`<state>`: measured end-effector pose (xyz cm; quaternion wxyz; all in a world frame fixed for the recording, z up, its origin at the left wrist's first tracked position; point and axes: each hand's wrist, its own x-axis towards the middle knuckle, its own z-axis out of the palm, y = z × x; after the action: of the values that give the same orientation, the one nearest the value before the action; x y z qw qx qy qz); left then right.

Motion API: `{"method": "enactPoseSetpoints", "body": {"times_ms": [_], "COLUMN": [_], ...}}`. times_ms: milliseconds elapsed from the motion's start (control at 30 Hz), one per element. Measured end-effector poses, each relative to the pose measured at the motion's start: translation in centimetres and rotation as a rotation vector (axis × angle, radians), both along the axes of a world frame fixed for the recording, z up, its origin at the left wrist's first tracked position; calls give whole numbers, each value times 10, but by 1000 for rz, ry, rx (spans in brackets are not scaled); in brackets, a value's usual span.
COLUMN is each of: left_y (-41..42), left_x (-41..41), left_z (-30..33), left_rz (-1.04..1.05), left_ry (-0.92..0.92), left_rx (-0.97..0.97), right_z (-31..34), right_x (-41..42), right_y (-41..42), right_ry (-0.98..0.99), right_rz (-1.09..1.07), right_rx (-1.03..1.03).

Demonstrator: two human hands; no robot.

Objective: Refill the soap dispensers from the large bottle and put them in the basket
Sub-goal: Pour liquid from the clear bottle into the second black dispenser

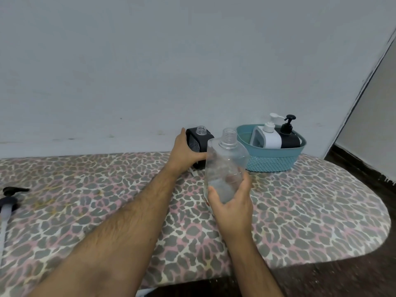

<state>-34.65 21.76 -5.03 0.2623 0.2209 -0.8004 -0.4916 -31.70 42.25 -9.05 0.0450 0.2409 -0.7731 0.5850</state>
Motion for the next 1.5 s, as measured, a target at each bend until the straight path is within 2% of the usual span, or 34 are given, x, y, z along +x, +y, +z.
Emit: {"method": "enactPoseSetpoints", "body": {"times_ms": [233,400,700,867,1000,1133,1233,1333,1500], "left_y": [16,24,48,53,53,55,53,49,41], "left_x": [36,115,234,254,259,265,271,274,276], "left_z": [8,8,-28,-27,-22,-22,-23,-24,-24], "left_rz": [54,121,190,226,249,239,231,207,134], "left_ry": [154,170,86,52,68,48,50,67,95], "left_rx": [-42,11,50,-75,-156,-53,16,51,132], "right_z": [0,-4,0,2,11,20,30,44,61], "right_x": [-6,-12,-6,10,27,49,56,57,50], "right_y": [5,9,-1,13,22,20,18,14,13], "right_ry": [9,-17,-19,-43,48,137,318,495,690], "right_rz": [-35,-23,42,59,82,163,179,200,190], "right_rx": [-4,-43,-34,-41,19,145,294,360,545]}}
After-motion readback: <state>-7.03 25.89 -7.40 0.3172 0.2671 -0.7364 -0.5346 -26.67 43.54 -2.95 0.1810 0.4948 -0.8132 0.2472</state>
